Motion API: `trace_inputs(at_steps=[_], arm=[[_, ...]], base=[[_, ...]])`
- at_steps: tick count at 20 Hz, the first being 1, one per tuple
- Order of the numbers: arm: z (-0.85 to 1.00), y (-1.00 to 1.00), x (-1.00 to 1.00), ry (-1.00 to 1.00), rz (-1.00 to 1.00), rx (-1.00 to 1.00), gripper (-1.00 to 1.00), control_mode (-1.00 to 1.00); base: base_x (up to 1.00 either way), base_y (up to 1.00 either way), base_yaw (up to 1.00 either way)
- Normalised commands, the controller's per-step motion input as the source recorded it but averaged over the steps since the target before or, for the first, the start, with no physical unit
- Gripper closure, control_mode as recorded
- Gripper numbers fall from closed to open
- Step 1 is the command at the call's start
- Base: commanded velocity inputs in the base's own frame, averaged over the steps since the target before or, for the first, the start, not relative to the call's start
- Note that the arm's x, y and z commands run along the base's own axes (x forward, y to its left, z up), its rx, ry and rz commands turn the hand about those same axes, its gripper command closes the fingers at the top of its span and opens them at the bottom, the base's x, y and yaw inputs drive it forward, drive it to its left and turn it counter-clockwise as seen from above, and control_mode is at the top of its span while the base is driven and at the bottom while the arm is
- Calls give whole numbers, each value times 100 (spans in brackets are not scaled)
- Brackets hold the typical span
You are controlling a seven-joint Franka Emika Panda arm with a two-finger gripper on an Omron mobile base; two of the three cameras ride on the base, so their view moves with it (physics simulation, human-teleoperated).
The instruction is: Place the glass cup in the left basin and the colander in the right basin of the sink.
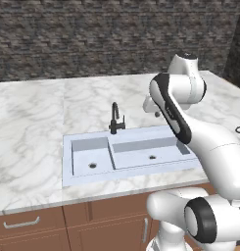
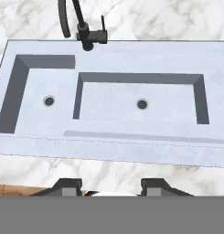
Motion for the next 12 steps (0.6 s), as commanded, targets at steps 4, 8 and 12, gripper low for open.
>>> trace_inputs(at_steps=[4, 8, 12], arm=[[0, -12, 0, 0, 0, 0, -100, -100], [0, -39, 0, 0, 0, 0, -100, -100], [0, -55, -6, 0, 0, 0, -100, -100]], base=[[0, 0, 0], [0, 0, 0], [0, 0, 0]])
